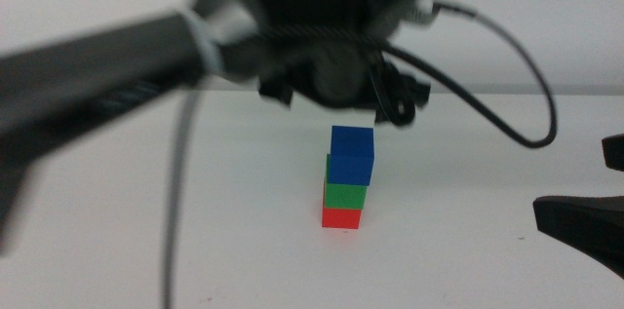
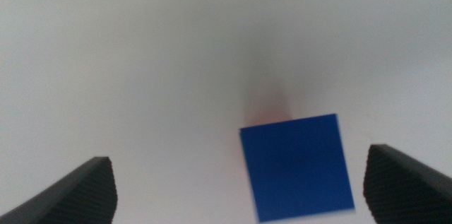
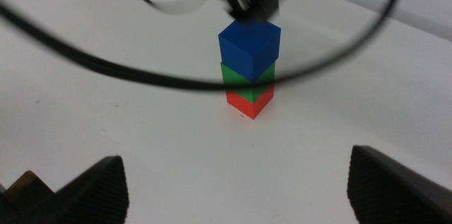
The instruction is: Stack red cubes first, then green, then blue cubes in a specific spot.
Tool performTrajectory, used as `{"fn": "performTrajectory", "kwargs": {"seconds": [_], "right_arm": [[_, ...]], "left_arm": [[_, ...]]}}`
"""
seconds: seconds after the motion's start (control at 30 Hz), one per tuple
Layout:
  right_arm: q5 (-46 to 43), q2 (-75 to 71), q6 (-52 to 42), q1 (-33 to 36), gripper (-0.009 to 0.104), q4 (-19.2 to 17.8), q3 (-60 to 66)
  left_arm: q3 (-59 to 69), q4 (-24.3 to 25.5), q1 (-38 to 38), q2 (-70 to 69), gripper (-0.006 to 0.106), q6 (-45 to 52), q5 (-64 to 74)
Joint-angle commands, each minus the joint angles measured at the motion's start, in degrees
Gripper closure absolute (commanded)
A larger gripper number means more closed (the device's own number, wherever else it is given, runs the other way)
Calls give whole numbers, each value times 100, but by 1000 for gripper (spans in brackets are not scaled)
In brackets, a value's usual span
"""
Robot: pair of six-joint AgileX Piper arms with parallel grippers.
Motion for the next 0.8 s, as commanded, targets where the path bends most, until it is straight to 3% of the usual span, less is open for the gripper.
{"fn": "performTrajectory", "kwargs": {"seconds": [0.0, 0.17, 0.5, 0.77], "right_arm": [[-46, -32, -2, -34, 13, -37, 11], [-46, -32, -2, -34, 13, -37, 11], [-46, -32, -2, -34, 13, -37, 11], [-46, -21, -2, -34, 13, 6, 11]], "left_arm": [[-8, 86, 9, -624, 7, 792, 556], [137, 186, 88, -1831, 7, 3214, 572], [2442, -193, 1134, -4472, 7, 3206, 390], [4771, -1750, 3403, -6733, 7, 4262, -2222]]}}
